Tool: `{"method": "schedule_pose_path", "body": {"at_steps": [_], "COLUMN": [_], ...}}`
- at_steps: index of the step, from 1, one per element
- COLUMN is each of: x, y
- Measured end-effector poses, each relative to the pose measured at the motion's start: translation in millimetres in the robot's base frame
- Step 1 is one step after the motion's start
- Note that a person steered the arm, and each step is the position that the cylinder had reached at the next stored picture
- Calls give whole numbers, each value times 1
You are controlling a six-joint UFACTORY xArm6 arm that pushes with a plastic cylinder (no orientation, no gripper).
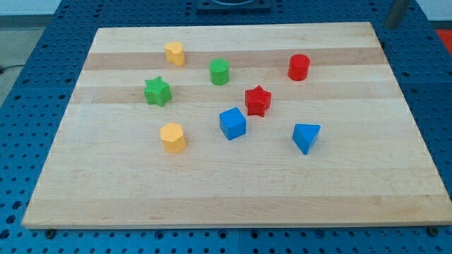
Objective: Place the red circle above the yellow heart
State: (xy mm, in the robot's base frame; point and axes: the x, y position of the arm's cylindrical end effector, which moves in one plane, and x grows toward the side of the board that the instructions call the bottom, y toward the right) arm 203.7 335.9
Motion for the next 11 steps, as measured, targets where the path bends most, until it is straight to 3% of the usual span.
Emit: {"method": "schedule_pose_path", "body": {"at_steps": [5, 6, 8, 10, 11], "x": [3, 58, 129, 134, 135], "y": [-2, -46, -90, -112, -162]}}
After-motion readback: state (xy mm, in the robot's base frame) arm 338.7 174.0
